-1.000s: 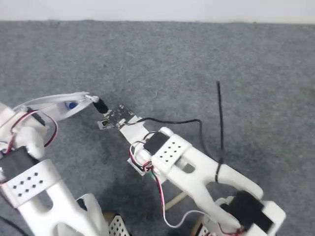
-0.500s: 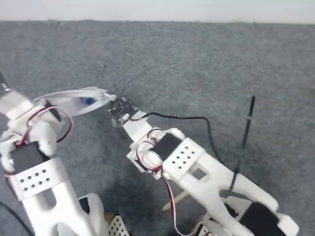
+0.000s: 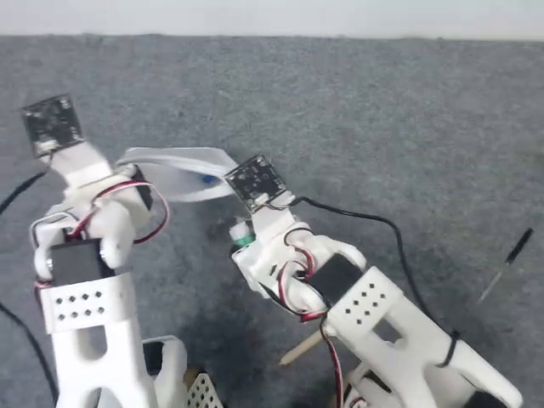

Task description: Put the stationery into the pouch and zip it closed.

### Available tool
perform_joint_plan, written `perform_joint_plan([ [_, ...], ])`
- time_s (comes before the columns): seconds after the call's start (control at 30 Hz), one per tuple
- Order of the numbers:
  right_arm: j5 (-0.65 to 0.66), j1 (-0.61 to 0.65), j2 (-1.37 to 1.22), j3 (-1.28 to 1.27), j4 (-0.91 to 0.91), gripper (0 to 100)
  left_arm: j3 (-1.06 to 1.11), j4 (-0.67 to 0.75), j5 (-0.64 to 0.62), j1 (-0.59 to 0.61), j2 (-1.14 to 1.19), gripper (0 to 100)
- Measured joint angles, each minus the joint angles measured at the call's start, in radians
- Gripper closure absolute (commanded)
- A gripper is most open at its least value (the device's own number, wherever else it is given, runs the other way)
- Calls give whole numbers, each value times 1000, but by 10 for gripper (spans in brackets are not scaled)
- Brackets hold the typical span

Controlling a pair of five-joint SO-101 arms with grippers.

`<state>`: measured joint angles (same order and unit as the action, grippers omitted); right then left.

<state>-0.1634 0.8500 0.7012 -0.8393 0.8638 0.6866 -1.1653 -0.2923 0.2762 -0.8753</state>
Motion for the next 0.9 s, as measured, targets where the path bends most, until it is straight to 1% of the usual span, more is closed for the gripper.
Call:
perform_joint_plan([
  [0.13, -3, -12, 28, -25, -41, 992, -23, -37, 6, -52, 0, 991],
  [0.27, -3, -12, 49, -32, -52, 992, -25, -37, 37, -61, 0, 991],
  [0.43, -3, -12, 106, -64, -61, 992, -25, -37, 46, -64, 0, 991],
  [0.9, -3, -12, 440, -157, -61, 992, -25, -37, 46, -64, 0, 991],
])
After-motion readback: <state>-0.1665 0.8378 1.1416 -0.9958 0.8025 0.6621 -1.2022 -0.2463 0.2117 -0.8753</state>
